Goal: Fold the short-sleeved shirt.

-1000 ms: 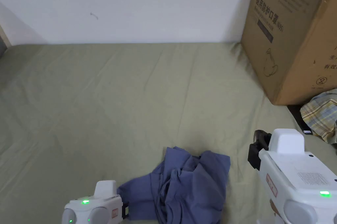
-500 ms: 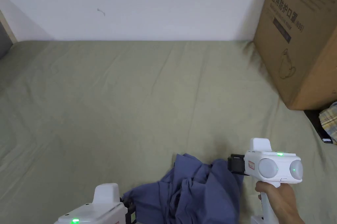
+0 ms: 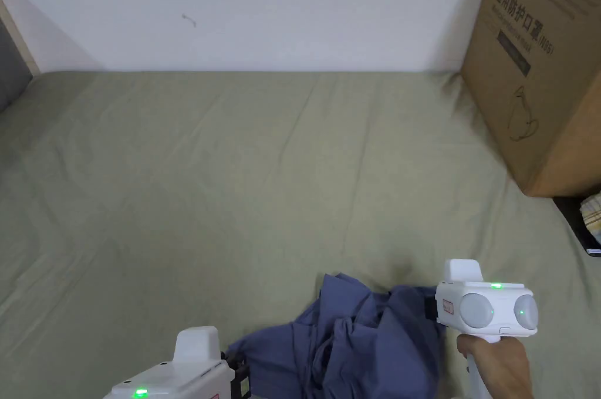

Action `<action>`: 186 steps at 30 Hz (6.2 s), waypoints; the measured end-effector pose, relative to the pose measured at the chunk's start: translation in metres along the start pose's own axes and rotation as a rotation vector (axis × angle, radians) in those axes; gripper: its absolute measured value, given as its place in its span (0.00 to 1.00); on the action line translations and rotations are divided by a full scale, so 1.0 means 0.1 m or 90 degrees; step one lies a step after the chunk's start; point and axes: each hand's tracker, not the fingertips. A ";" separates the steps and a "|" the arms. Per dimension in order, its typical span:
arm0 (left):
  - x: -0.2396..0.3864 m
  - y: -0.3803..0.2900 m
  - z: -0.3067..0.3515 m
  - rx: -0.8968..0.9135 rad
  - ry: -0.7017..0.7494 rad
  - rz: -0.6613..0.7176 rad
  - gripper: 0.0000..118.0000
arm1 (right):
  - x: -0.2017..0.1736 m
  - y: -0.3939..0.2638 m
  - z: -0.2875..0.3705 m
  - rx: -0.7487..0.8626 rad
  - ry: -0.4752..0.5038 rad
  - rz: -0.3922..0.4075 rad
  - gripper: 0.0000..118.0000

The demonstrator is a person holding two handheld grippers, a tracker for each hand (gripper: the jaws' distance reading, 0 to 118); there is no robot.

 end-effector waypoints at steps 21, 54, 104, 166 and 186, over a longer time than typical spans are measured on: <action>-0.25 1.31 0.95 0.199 -0.065 0.062 0.03 | 0.56 0.86 2.71 0.346 -0.007 0.024 0.01; -0.52 4.65 1.33 0.402 0.154 -0.035 0.03 | 0.25 3.24 2.84 0.519 -0.074 0.041 0.01; -1.52 -0.36 0.81 -0.005 0.174 0.042 0.03 | 0.10 -1.52 1.89 0.115 -0.067 -0.025 0.01; -0.80 0.10 1.68 0.307 0.122 -0.020 0.00 | -0.60 -0.63 3.23 0.515 -0.092 0.026 0.00; -1.85 -0.96 0.51 -0.055 0.223 0.073 0.50 | -0.62 -0.78 3.04 0.438 -0.077 0.027 0.00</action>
